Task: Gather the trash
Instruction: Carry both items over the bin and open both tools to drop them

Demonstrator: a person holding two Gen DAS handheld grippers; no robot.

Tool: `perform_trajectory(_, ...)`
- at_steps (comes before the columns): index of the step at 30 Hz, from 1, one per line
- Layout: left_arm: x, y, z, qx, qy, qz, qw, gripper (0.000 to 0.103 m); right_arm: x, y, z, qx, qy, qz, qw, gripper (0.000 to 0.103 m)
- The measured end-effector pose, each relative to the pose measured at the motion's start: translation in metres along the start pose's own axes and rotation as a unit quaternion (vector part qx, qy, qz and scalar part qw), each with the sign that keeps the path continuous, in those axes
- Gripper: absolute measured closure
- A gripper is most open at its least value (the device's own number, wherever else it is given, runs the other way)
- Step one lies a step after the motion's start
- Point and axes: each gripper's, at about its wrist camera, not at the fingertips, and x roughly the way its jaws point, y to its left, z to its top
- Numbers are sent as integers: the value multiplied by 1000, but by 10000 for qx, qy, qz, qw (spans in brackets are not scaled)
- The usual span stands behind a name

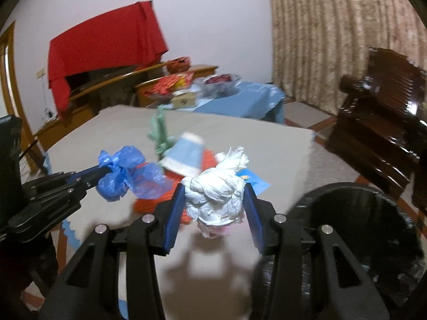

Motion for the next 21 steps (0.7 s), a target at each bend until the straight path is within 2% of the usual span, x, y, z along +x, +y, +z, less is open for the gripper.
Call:
perform_trajectory(9, 16, -77, 6, 418, 120, -769, 9961, 94, -46, -73, -19, 458, -148, -876, 9950, 59)
perform_trajectory(21, 50, -179, -1, 1078, 432, -1743, 9778, 94, -78, -143, -67, 1052, 15, -1818, 9777, 58)
